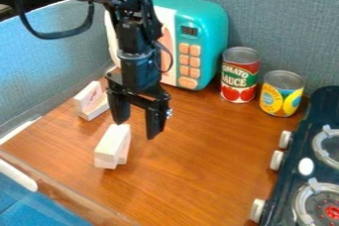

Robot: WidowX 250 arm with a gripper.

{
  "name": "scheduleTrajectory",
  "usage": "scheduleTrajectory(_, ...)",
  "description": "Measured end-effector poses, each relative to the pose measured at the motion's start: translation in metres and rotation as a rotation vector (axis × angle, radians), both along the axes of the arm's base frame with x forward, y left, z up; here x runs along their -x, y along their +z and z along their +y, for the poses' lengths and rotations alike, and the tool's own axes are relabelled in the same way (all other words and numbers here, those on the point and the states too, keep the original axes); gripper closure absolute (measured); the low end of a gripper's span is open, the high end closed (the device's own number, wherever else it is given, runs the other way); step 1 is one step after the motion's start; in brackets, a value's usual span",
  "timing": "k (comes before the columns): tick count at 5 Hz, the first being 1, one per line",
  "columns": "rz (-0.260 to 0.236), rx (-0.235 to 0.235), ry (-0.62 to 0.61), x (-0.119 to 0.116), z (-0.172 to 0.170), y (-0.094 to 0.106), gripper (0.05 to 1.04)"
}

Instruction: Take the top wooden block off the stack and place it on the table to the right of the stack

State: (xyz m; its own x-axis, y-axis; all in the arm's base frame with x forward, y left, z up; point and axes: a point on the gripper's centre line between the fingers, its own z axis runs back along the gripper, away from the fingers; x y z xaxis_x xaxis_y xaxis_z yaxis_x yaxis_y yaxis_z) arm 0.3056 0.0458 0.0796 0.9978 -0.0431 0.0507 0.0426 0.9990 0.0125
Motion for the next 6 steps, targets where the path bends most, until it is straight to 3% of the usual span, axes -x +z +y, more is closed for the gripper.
scheduleTrajectory(1,0.033,0.006,-0.002,0.002,0.0,-0.01,0.084)
scheduleTrajectory(2,0.047,0.014,0.07,-0.01,0.022,-0.013,0.083)
scheduleTrajectory(3,0.069,0.03,0.239,-0.005,0.038,-0.017,0.083)
scheduleTrajectory(4,0.079,0.036,0.289,-0.003,0.042,-0.015,0.083)
scheduleTrajectory(6,0.126,0.01,0.355,0.007,0.04,-0.021,0.083)
